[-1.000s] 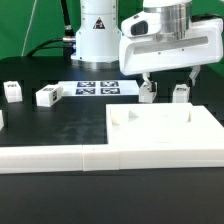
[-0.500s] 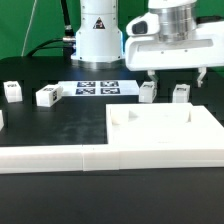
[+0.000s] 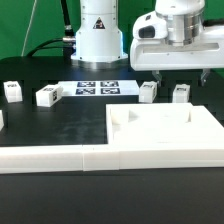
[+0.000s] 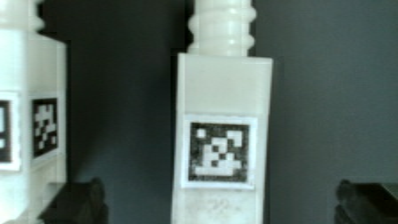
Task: Assemble one leg
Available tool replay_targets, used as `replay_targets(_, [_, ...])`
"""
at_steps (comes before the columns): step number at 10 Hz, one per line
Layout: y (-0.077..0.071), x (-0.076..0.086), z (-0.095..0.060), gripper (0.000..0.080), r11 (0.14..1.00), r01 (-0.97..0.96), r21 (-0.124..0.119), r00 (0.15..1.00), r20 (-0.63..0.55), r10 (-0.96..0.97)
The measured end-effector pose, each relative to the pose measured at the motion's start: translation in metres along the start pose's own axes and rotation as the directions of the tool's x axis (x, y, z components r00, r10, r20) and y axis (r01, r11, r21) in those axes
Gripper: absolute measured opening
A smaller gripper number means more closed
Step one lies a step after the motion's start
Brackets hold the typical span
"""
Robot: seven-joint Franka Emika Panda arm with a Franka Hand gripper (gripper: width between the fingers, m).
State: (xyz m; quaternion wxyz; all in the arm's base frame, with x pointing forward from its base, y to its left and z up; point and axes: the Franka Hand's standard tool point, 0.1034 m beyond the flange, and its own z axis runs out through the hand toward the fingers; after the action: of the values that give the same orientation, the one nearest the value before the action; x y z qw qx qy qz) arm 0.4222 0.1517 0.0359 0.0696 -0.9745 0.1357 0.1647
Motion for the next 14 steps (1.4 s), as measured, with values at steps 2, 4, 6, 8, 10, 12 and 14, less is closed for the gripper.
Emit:
replay_targets(2, [0.005, -0.002, 0.000, 0.0649, 1.000, 0.004, -0.014, 0.973, 0.232, -0.001])
replay_targets(4, [0.006, -0.003, -0.001, 0.0649, 1.000, 0.001, -0.022, 0.929, 0.371, 0.007])
replay_targets(6, [0.006, -0.002, 0.000, 0.0649, 0.999, 0.003, -0.036, 0.843, 0.538, 0.017])
replay_targets(8, [0.007, -0.003, 0.004, 0.0649, 0.999, 0.011, -0.044, 0.781, 0.624, 0.019])
replay_targets(10, [0.005, -0.003, 0.007, 0.0649, 0.999, 0.013, -0.045, 0.784, 0.620, 0.018])
replay_targets(12, [0.002, -0.006, 0.016, 0.0649, 0.999, 0.019, -0.048, 0.787, 0.616, 0.015])
replay_targets(14, [0.000, -0.010, 0.028, 0.0649, 0.998, 0.024, -0.053, 0.799, 0.602, 0.013])
